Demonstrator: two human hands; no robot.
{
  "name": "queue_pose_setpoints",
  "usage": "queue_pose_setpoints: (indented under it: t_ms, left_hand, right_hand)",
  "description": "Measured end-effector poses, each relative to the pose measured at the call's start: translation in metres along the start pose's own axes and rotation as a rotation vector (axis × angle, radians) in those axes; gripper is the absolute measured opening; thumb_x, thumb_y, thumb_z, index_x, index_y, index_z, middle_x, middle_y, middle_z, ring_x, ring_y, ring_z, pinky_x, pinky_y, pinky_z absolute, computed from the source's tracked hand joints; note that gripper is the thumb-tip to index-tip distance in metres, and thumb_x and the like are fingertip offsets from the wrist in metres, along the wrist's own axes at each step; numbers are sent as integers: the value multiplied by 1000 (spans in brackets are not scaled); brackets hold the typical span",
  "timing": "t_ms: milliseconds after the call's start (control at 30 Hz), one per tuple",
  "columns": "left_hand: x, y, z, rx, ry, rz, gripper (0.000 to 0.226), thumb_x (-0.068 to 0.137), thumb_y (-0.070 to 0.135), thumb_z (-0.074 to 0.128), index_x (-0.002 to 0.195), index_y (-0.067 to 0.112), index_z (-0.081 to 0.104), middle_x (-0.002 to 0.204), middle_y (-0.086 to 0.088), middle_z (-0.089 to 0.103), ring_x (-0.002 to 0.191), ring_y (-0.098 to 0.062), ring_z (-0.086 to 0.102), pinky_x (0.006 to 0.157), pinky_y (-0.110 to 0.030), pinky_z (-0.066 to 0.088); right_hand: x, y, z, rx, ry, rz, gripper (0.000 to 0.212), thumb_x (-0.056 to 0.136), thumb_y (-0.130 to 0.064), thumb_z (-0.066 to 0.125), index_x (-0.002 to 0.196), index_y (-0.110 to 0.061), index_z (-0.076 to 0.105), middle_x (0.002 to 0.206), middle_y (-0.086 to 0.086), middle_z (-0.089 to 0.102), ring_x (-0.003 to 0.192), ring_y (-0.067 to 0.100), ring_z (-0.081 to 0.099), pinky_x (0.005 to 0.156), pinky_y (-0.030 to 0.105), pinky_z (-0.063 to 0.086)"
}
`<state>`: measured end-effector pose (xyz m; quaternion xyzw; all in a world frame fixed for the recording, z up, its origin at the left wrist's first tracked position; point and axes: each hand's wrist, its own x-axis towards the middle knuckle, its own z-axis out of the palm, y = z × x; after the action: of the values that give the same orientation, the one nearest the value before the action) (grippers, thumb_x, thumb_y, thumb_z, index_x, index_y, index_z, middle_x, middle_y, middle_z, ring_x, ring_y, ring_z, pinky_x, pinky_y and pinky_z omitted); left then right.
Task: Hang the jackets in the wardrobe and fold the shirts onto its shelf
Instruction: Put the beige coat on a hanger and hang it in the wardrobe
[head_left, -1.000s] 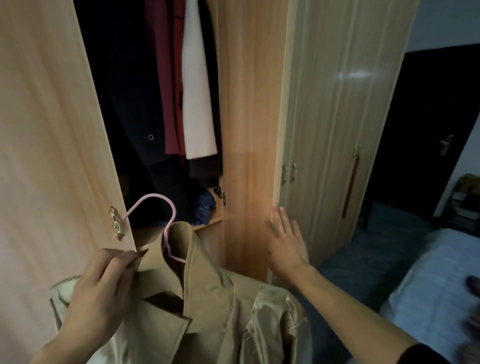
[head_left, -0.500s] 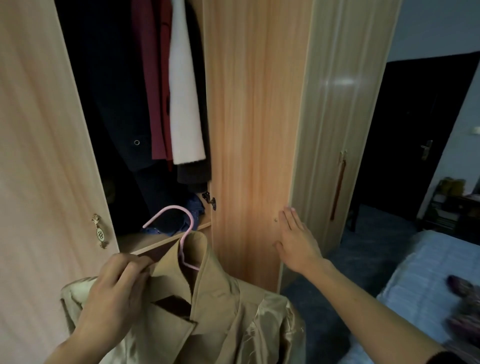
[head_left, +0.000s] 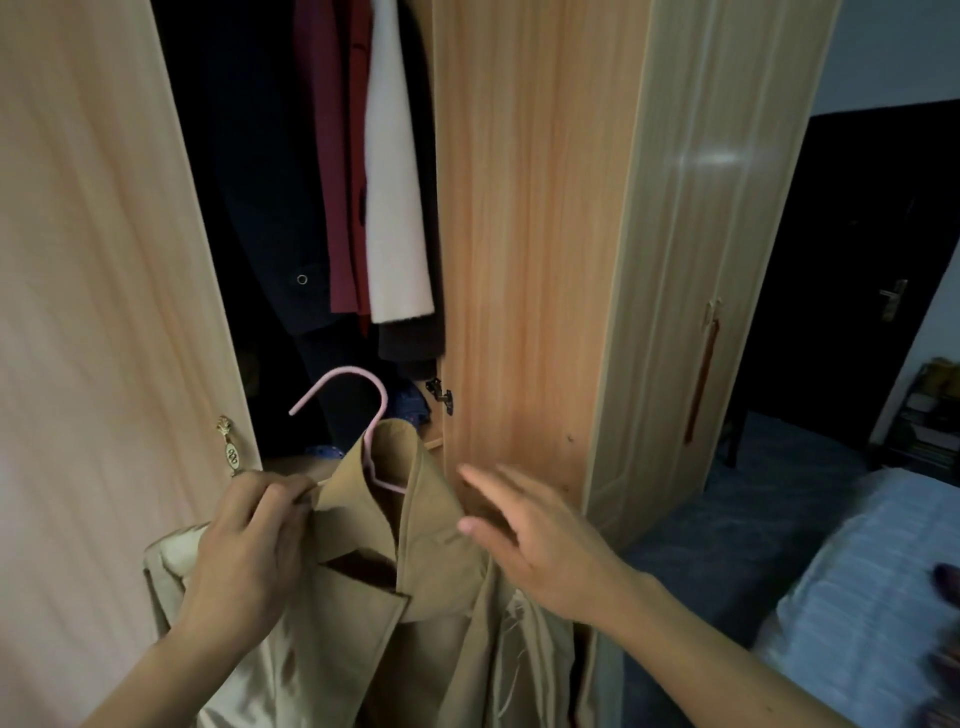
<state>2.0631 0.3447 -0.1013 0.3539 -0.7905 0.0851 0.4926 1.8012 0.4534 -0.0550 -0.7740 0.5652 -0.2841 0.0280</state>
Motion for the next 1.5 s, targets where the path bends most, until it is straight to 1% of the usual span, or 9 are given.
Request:
queue_pose_setpoints:
  t_ms: [100, 200, 367, 633, 867, 1100, 1367, 1467, 1500]
  left_hand:
    - [5, 1, -4, 0, 11, -15, 33, 97, 23, 41, 104, 0, 63, 101, -6, 52, 83, -23, 54, 67, -30, 41]
    - [4, 5, -7, -5, 27, -32, 31, 97, 23, 41, 104, 2, 63, 100, -6, 52, 84, -18, 52, 69, -24, 40]
    - [-2, -5, -14, -18, 13, -55, 30, 96, 25, 43, 103, 5, 64, 101, -1, 52, 87, -13, 49, 68, -24, 44]
    - [21, -43, -28, 69, -77, -26, 23, 95, 32, 49, 106, 19, 64, 99, 6, 55, 86, -14, 52, 72, -34, 49]
    - [60, -102, -39, 77, -137, 86, 17, 96, 31, 58, 110, 24, 61, 101, 10, 54, 89, -10, 52, 75, -29, 46]
    - [98, -158, -44, 132, -334, 164, 33, 100, 50, 41, 116, 27, 59, 103, 10, 58, 93, -10, 53, 78, -31, 48]
    - [156, -207, -41, 275, -271, 50, 53, 100, 55, 24, 127, 24, 58, 120, 6, 58, 111, -17, 52, 89, -36, 46]
    - [183, -215, -30, 417, -365, -4, 52, 98, 54, 30, 140, 27, 44, 140, 5, 46, 128, -18, 40, 100, -39, 43]
    - [192, -216, -25, 465, -392, -9, 52, 98, 52, 35, 144, 27, 39, 146, 4, 40, 134, -19, 34, 105, -40, 40]
  right_hand:
    - [7, -7, 14, -8, 102, -67, 29, 100, -34, 46, 124, -22, 55, 110, -9, 52, 100, 1, 48, 86, 22, 43]
    - [16, -11, 32, -45, 334, -112, 21, 95, -31, 47, 103, -18, 61, 96, -6, 55, 87, 4, 51, 74, 21, 46]
    - [30, -14, 52, -29, 504, -132, 12, 88, -16, 68, 98, -12, 63, 94, -4, 52, 85, -2, 42, 76, 5, 34]
    - [70, -19, 71, 64, 536, -104, 11, 89, -8, 67, 99, -12, 66, 95, -12, 48, 83, -3, 48, 75, 7, 36]
    - [127, -29, 91, 84, 625, -62, 9, 83, -6, 72, 92, -7, 69, 88, -8, 52, 79, -3, 49, 73, 3, 35]
    - [167, -31, 112, 127, 644, 3, 9, 83, -8, 72, 89, -13, 69, 87, -18, 51, 77, -4, 53, 68, 3, 35]
    - [205, -8, 125, 171, 637, 26, 18, 81, -7, 73, 91, -20, 67, 89, -18, 54, 80, -2, 56, 67, 4, 39]
    - [222, 10, 130, 218, 612, 9, 5, 88, -25, 70, 91, -23, 68, 89, -21, 54, 82, 2, 58, 66, 10, 45]
    - [228, 16, 132, 244, 594, 17, 19, 89, -38, 64, 92, -21, 70, 90, -20, 56, 82, 5, 60, 67, 17, 50]
